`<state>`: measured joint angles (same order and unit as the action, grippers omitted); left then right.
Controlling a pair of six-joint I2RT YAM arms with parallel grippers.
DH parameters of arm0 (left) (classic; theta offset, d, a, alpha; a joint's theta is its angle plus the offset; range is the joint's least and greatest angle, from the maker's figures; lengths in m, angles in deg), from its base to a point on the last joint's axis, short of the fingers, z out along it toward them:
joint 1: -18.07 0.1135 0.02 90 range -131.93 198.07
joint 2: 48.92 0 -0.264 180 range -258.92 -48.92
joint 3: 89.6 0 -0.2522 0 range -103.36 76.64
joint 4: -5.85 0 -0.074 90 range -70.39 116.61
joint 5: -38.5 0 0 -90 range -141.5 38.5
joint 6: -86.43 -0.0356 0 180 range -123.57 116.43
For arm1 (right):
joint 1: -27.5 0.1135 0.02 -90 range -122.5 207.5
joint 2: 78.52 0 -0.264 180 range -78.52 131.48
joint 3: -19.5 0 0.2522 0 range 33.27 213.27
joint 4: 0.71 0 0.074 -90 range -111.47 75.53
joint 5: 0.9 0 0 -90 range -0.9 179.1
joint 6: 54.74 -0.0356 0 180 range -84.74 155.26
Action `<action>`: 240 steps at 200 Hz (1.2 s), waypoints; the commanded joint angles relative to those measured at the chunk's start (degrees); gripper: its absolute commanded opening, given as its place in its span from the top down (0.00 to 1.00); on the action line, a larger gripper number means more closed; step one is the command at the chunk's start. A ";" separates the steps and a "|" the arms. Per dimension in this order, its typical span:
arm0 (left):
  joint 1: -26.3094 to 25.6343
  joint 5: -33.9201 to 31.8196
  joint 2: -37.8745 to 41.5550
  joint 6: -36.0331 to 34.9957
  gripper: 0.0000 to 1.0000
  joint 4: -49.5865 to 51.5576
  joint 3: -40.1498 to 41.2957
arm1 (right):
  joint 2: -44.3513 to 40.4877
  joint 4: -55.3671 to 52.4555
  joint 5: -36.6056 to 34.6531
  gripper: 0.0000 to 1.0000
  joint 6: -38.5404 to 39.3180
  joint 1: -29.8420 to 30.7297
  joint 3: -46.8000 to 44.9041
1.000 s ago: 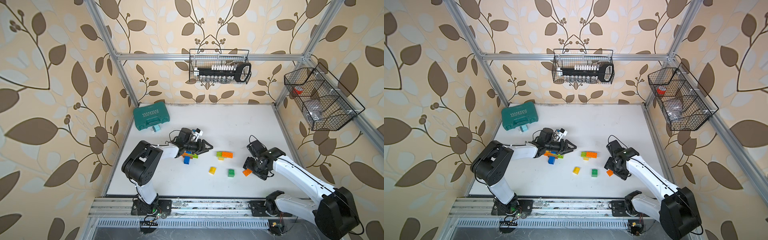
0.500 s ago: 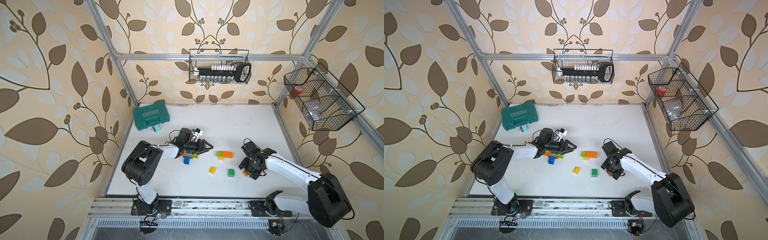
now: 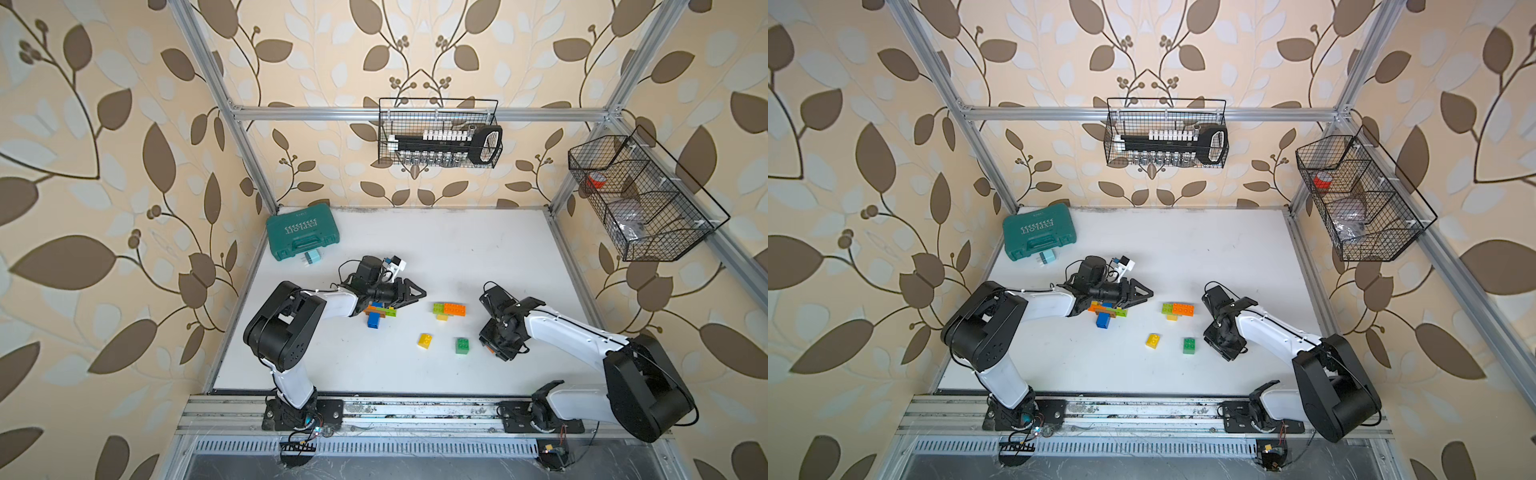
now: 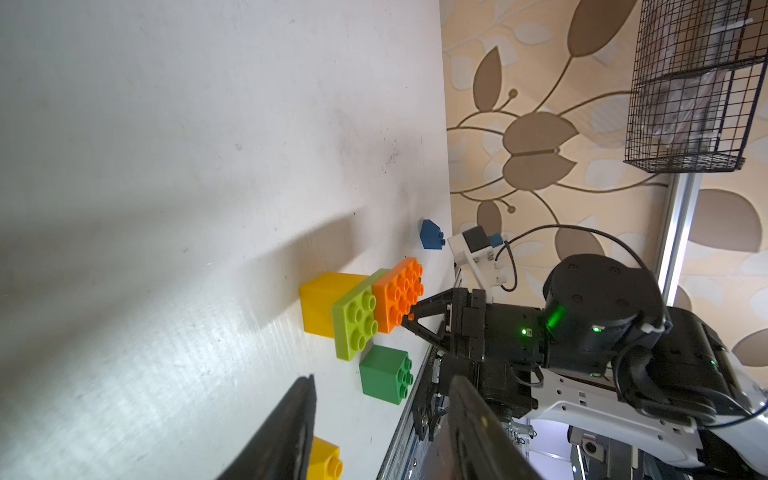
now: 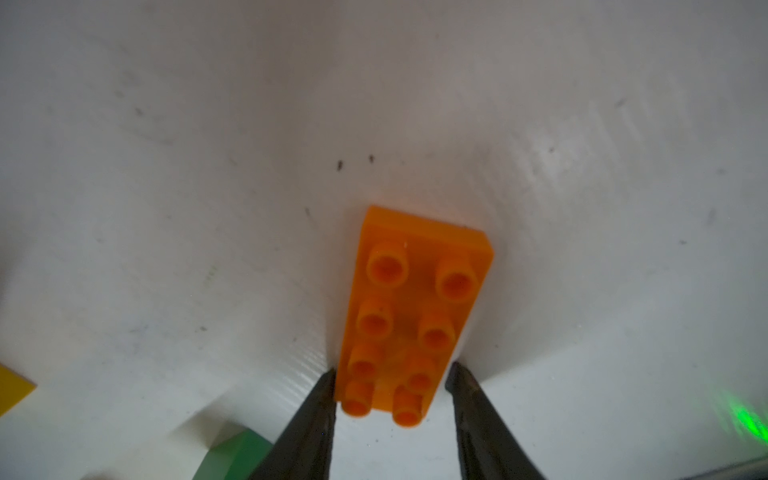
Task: Assemble a fork with lego
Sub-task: Adjust the lego brick at the center of the board.
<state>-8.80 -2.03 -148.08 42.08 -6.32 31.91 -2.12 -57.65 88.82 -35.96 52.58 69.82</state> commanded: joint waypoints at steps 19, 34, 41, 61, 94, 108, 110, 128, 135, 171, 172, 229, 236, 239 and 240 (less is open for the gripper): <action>0.77 1.66 -0.74 0.49 0.47 -2.23 0.21 | 2.06 0.99 -1.31 0.61 0.94 0.15 -0.75; 0.92 1.68 -0.74 0.52 0.47 -2.21 0.19 | 2.76 1.74 -1.72 0.62 3.23 -0.15 -0.21; 0.95 1.77 -0.86 0.52 0.47 -2.19 0.17 | 3.16 2.81 -1.27 0.63 5.52 -0.55 0.02; 1.03 1.94 -1.11 0.49 0.48 -2.21 -0.01 | 5.82 3.00 -0.80 0.64 14.77 -1.08 2.40; 1.14 2.38 -1.83 0.72 0.49 -2.57 -0.09 | 11.24 2.01 0.85 0.72 29.25 -0.66 6.09; 1.13 2.47 -1.93 0.85 0.50 -2.67 -0.09 | 11.23 1.54 0.32 0.72 33.50 -0.32 6.95; 1.12 2.47 -1.88 0.85 0.50 -2.64 -0.05 | 11.14 1.33 0.20 0.72 34.06 -0.32 7.15; 1.30 2.31 -1.60 0.69 0.50 -2.52 0.17 | 10.94 -0.38 -1.96 0.71 38.81 -0.51 9.09; 1.38 2.21 -1.66 0.59 0.50 -2.39 0.10 | 11.18 -0.83 -2.27 0.69 39.94 -0.77 10.02; 1.39 2.46 -1.85 0.37 0.50 -2.10 -0.10 | 14.51 -1.42 -2.16 0.55 43.50 -0.79 13.21; 1.38 2.46 -1.84 0.34 0.50 -2.06 -0.09 | 14.54 -1.40 -2.22 0.54 43.47 -0.81 13.24; 1.56 2.65 -1.92 -0.27 0.50 -1.06 -0.37 | 12.42 -3.94 -8.60 0.38 38.03 -0.57 13.36; 1.56 2.65 -2.04 -0.29 0.50 -1.16 -0.36 | 12.22 -4.23 -9.01 0.39 36.46 -0.52 13.30; 1.56 2.72 -2.00 -0.35 0.50 -1.14 -0.39 | 12.09 -4.28 -9.26 0.40 35.76 -0.38 13.31; 1.56 2.73 -2.00 -0.37 0.50 -1.14 -0.42 | 12.05 -4.32 -9.28 0.40 35.52 -0.38 13.30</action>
<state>-8.06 -0.72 -150.04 43.04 -7.13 31.93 11.41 -60.44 84.15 4.15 51.88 82.13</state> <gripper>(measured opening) 0.504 0.615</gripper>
